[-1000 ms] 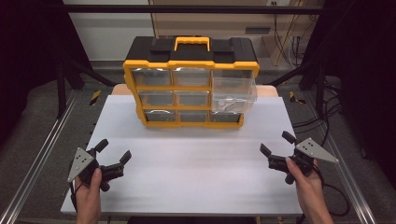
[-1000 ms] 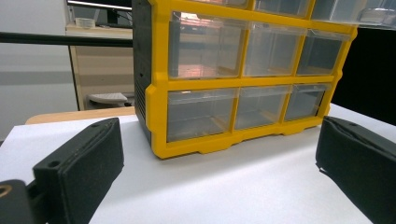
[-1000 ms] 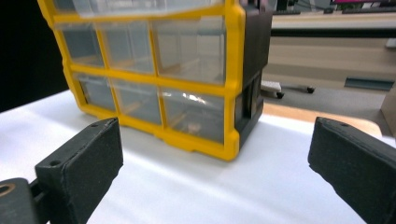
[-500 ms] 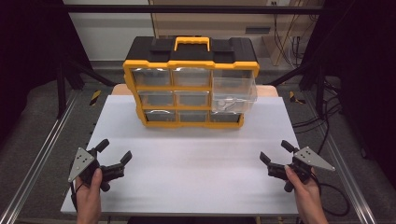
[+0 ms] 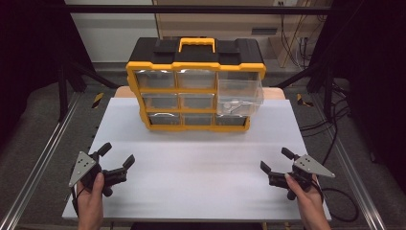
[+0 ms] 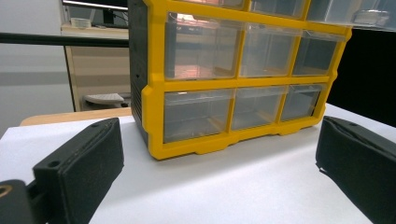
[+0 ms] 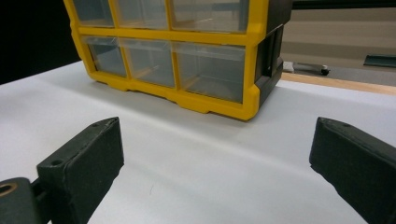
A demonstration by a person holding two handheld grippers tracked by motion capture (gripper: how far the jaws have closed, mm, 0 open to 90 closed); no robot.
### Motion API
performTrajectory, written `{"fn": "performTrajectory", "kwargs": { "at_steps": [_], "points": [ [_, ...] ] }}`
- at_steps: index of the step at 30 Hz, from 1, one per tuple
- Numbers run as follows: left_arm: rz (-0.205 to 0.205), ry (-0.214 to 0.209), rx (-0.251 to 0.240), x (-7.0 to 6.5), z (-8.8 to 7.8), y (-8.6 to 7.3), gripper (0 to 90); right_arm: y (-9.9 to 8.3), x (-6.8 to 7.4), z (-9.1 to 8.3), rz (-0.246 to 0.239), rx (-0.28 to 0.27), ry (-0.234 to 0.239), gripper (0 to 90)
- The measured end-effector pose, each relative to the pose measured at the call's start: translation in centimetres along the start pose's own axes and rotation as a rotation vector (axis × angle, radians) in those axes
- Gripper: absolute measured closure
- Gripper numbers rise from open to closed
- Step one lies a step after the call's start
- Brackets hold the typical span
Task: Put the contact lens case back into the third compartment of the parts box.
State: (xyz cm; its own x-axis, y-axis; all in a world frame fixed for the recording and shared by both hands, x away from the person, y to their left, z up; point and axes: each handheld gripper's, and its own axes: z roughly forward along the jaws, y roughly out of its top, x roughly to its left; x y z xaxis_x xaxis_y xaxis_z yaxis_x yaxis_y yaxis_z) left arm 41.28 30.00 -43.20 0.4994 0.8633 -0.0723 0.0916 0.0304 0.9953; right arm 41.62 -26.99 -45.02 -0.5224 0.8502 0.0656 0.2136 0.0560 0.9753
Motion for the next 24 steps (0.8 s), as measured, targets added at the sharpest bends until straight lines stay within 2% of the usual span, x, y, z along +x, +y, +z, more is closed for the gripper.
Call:
{"fn": "performTrajectory", "kwargs": {
  "at_steps": [13,17,24],
  "points": [
    [0.006,-0.012,0.008,-0.1,0.1,0.0,0.7,0.1,1.2,1.2,-0.033,0.01,0.035,3.4],
    [0.009,-0.018,0.01,-0.2,0.2,0.0,0.7,0.6,1.6,2.1,-0.049,0.011,0.044,3.4],
    [0.007,-0.019,0.002,-0.2,0.1,0.1,0.7,1.4,2.4,3.9,-0.08,0.048,0.075,4.2]
  ]
}}
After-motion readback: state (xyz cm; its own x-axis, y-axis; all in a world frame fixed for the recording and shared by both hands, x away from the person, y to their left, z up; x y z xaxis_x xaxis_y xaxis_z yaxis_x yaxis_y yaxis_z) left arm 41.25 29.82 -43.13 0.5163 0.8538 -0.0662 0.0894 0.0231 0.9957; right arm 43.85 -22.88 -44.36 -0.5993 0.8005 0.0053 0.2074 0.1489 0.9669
